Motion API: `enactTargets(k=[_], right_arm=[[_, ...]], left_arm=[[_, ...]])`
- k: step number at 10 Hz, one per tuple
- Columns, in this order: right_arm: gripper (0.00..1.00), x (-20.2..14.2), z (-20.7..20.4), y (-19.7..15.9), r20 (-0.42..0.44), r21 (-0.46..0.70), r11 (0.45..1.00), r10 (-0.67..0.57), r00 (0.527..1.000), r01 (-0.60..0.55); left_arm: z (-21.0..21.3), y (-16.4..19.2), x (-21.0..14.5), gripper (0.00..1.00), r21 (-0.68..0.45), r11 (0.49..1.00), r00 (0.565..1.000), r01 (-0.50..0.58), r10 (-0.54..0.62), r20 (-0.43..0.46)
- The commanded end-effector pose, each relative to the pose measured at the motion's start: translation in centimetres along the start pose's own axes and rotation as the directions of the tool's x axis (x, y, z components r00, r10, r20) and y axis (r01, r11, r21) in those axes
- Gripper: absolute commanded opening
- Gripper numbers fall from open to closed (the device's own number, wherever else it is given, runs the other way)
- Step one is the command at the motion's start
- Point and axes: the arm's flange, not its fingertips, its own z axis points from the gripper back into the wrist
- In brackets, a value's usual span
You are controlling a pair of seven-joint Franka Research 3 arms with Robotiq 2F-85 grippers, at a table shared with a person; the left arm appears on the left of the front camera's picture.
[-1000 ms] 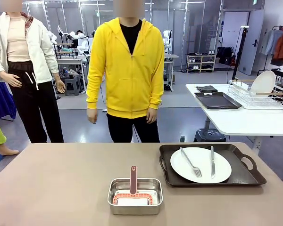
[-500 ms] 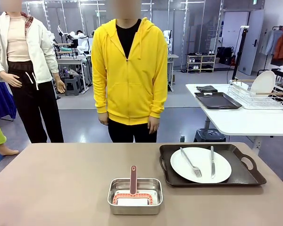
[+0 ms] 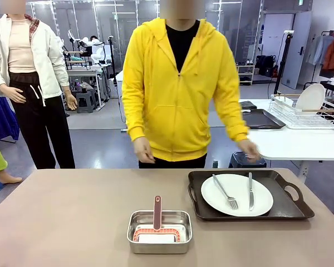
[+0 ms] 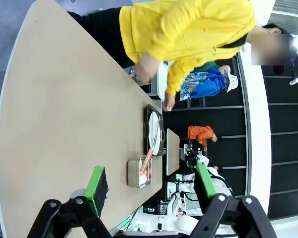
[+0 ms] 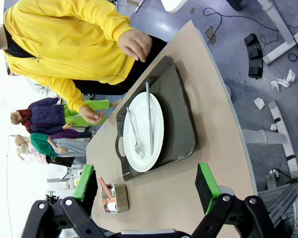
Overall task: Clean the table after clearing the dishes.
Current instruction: When the right (or left) Handle tray is removed, use the right hand (or left hand) to clean the right (or left) side of the table with the Lint Roller.
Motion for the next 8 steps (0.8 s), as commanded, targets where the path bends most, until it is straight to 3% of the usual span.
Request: enactTargets(k=[1, 8], right_arm=[[1.0, -0.09, 0.1, 0.13, -0.001, 0.005, 1.0, 0.003, 1.0, -0.003], [1.0, -0.09, 0.1, 0.13, -0.001, 0.005, 1.0, 0.003, 1.0, -0.003]], left_arm=[[0.23, -0.14, -0.03, 0.89, -0.026, 1.0, 1.0, 0.0, 0.001, 0.013], [0.23, -0.14, -0.03, 0.89, -0.026, 1.0, 1.0, 0.0, 0.001, 0.013]])
